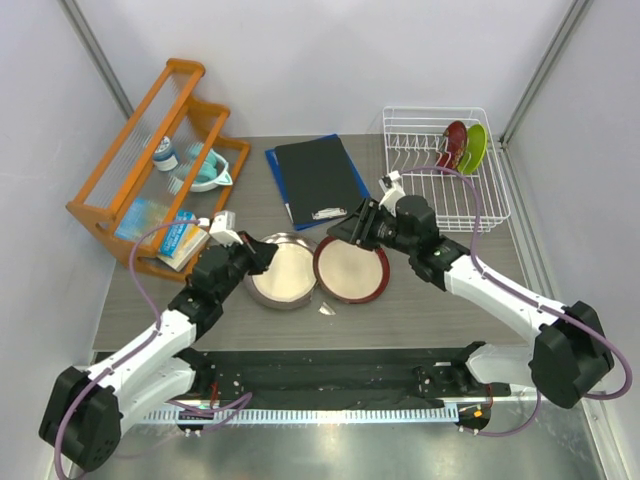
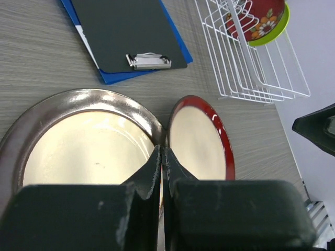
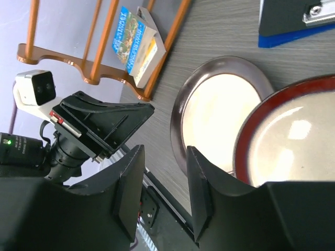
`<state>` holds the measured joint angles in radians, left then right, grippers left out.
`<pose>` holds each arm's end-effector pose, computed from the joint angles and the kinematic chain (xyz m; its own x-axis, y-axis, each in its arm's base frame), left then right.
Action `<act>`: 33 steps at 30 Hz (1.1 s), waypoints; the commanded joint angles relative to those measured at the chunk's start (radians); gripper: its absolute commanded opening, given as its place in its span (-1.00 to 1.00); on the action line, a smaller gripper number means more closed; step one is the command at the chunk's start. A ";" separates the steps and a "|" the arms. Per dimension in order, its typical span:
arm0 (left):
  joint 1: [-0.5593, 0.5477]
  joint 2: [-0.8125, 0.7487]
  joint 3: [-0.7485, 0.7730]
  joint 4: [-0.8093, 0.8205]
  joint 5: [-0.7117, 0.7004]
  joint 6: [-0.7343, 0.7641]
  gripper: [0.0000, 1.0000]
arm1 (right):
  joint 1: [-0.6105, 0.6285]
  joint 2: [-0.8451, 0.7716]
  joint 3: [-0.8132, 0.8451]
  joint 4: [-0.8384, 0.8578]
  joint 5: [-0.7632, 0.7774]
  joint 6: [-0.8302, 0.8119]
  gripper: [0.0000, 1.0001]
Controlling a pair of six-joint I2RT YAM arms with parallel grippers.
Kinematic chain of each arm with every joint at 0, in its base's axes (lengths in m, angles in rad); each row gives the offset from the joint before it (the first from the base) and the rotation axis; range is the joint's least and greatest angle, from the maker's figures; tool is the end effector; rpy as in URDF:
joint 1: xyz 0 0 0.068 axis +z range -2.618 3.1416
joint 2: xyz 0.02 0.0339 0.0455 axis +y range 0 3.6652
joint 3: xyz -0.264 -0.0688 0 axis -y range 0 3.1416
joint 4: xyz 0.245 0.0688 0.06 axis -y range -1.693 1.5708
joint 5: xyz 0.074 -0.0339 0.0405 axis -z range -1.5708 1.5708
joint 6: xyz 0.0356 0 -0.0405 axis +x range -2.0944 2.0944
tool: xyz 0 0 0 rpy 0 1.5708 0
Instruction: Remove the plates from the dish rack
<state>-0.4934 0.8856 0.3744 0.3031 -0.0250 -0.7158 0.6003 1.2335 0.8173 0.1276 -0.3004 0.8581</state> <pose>0.1794 -0.0955 0.2277 -0.4339 -0.5115 -0.7417 0.2216 0.7373 -0.6382 0.2288 0.1694 0.2877 -0.7389 0.3700 -0.5631 -0.3282 0.5323 0.7804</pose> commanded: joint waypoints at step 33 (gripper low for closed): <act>0.004 0.093 0.115 -0.216 -0.709 0.176 0.78 | -0.347 -0.118 -0.154 -0.162 0.762 -0.545 0.69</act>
<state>-0.4934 0.9928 0.4915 0.0551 -0.5446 -0.6071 0.2626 1.1164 0.7334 -0.1757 0.3256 0.4030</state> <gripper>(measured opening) 0.889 0.839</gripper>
